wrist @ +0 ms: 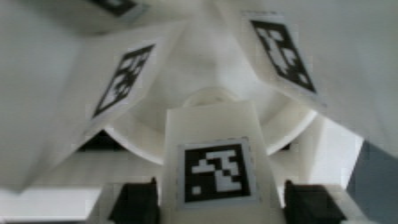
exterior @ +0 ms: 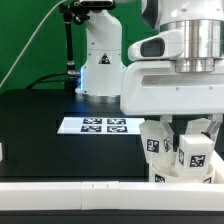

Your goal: Assemble stool

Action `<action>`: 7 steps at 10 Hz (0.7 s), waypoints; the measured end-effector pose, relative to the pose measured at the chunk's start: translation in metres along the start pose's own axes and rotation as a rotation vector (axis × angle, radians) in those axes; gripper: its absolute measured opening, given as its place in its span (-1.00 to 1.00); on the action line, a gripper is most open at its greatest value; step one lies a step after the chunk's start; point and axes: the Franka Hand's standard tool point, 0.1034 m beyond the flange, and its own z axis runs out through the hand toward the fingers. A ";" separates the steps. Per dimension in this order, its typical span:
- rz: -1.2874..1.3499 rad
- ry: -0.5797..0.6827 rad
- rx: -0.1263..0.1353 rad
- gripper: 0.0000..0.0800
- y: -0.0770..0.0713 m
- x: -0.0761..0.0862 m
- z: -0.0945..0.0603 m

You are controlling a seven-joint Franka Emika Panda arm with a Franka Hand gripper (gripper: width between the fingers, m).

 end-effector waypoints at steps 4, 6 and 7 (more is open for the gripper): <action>0.257 0.039 -0.002 -0.15 0.008 0.005 -0.001; 0.263 0.034 0.000 0.12 0.007 0.004 -0.002; 0.251 0.032 0.003 0.44 0.009 0.006 -0.011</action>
Offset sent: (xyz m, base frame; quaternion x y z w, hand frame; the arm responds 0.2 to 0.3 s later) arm 0.0000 0.0000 0.0000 0.0000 0.0000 0.1938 0.9810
